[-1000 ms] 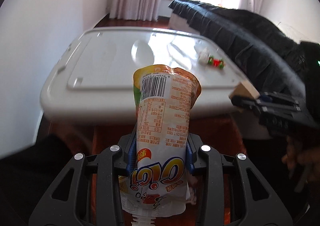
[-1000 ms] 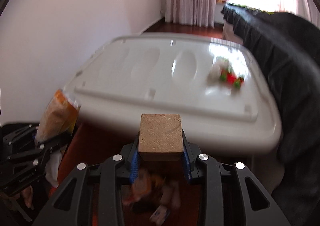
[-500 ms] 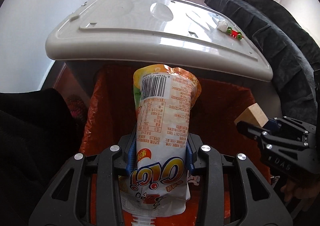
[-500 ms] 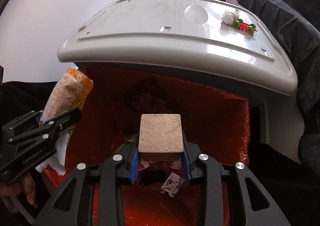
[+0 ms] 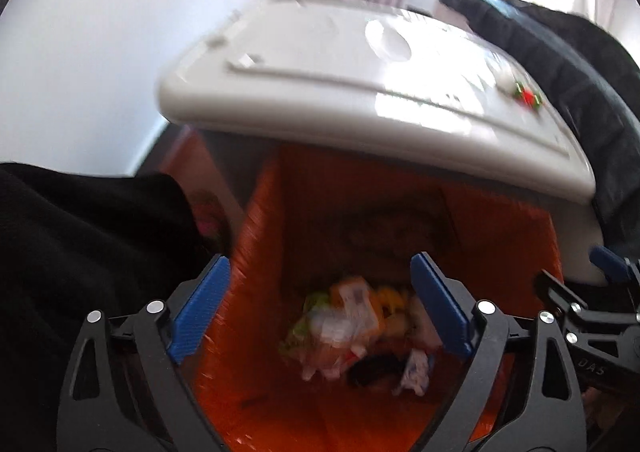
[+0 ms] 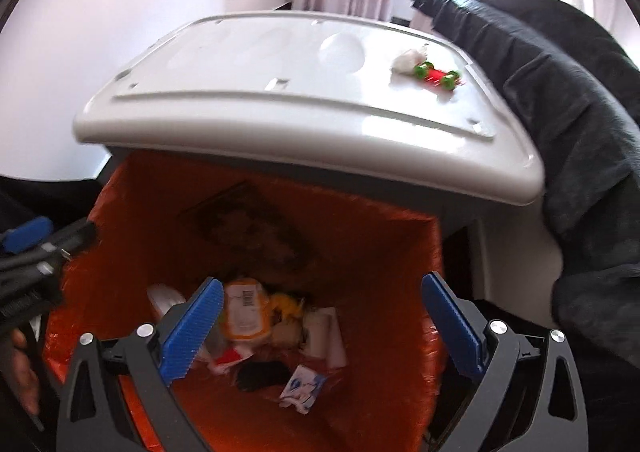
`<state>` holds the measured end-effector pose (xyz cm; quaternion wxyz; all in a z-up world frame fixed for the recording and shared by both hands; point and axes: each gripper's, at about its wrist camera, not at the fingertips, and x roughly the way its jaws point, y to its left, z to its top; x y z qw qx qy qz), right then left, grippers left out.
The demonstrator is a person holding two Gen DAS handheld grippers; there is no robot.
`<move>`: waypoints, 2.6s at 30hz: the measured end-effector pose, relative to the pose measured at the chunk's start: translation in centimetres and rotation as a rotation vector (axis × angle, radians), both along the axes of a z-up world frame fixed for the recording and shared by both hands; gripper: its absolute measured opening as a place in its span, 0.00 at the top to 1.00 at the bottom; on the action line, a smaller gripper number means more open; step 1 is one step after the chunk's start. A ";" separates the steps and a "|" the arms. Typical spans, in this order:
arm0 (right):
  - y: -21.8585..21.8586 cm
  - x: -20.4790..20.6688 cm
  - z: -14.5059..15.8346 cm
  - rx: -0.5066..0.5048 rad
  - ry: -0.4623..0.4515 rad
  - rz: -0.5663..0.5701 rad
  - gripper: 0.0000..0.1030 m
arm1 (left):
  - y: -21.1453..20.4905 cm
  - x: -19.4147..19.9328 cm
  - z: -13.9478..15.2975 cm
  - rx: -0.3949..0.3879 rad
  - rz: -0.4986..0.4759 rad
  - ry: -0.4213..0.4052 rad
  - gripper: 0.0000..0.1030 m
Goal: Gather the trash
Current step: 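Grasp the white crumpled bag with the left tool while the right tool grasps the red toy car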
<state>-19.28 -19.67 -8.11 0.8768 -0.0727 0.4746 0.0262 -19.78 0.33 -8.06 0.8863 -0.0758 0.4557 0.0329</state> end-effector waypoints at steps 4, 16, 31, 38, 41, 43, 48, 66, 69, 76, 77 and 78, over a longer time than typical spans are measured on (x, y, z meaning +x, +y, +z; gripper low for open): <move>-0.3 0.2 0.0 0.022 0.003 -0.014 0.05 | 0.9 -0.4 1.1 -0.021 0.034 -0.057 0.11; -0.5 0.6 -0.2 0.028 0.010 -0.007 0.05 | 0.3 -0.1 0.7 -0.001 -0.008 -0.031 0.11; -5.9 5.8 4.6 0.138 -0.115 -0.055 0.05 | -4.0 4.5 6.0 -0.002 -0.176 -0.206 0.11; -10.2 12.6 7.5 0.088 -0.186 -0.111 0.05 | -7.4 10.1 6.8 -0.073 -0.244 -0.225 0.11; -12.4 13.4 9.0 0.109 -0.232 -0.163 0.05 | -9.5 13.6 7.4 -0.127 -0.288 -0.229 0.11; -13.6 13.2 9.8 0.098 -0.275 -0.200 0.05 | -11.9 16.4 7.7 -0.106 -0.333 -0.235 0.11; -15.7 12.1 10.8 0.109 -0.357 -0.269 0.05 | -18.2 24.1 6.6 -0.071 -0.396 -0.181 0.11; -15.9 10.2 13.2 0.237 -0.415 -0.199 0.05 | -28.1 36.0 0.1 0.071 -0.476 -0.026 0.55; -15.9 10.0 13.2 0.217 -0.426 -0.203 0.05 | -27.4 35.5 0.1 0.059 -0.479 -0.039 0.71; -16.9 11.8 11.7 0.141 -0.388 -0.216 0.05 | -23.2 32.9 2.1 0.008 -0.450 -0.072 0.72; -16.8 12.4 11.3 0.125 -0.373 -0.207 0.05 | -22.5 32.4 2.7 0.002 -0.450 -0.077 0.72; -16.6 13.6 10.6 0.108 -0.335 -0.185 0.05 | -21.5 31.5 3.5 0.002 -0.448 -0.091 0.72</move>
